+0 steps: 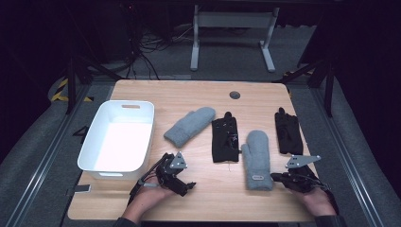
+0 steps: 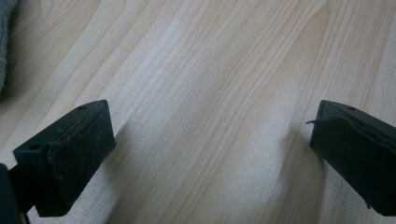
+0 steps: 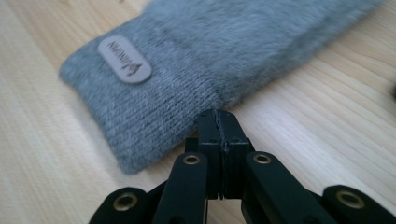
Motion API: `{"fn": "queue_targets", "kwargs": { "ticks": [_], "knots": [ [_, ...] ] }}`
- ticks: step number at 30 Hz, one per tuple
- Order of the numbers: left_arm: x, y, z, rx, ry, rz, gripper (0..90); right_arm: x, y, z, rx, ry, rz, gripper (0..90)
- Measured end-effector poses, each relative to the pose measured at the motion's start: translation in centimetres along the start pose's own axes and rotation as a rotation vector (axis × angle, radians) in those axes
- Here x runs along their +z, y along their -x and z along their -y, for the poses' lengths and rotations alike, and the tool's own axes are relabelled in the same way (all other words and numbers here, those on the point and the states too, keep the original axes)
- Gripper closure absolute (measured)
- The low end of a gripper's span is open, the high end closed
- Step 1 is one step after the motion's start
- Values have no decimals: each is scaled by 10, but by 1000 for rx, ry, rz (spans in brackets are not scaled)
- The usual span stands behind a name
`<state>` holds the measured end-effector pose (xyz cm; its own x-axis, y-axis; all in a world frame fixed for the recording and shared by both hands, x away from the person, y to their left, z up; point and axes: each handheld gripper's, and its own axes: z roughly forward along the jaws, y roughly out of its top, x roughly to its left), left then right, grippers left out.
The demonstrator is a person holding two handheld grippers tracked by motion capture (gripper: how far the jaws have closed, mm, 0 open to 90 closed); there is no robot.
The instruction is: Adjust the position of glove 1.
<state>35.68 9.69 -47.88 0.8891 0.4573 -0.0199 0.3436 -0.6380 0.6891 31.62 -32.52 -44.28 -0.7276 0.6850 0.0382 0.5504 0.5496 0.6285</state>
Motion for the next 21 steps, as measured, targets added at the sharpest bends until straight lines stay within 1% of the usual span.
{"fn": "queue_targets", "kwargs": {
  "ticks": [4,10,16,19,21],
  "knots": [
    [0,0,0,0,0,-1,1,6,-10,-6,-34,0,-30,900],
    [0,0,0,-1,0,0,1,16,-21,-16,-70,0,-77,900],
    [0,0,0,0,-3,1,1,28,-36,-31,-116,7,-129,900],
    [0,0,0,0,-4,1,1,30,-39,-37,-123,22,-149,900],
    [0,0,0,0,-4,1,1,28,-37,-40,-127,37,-149,900]
  ]
}}
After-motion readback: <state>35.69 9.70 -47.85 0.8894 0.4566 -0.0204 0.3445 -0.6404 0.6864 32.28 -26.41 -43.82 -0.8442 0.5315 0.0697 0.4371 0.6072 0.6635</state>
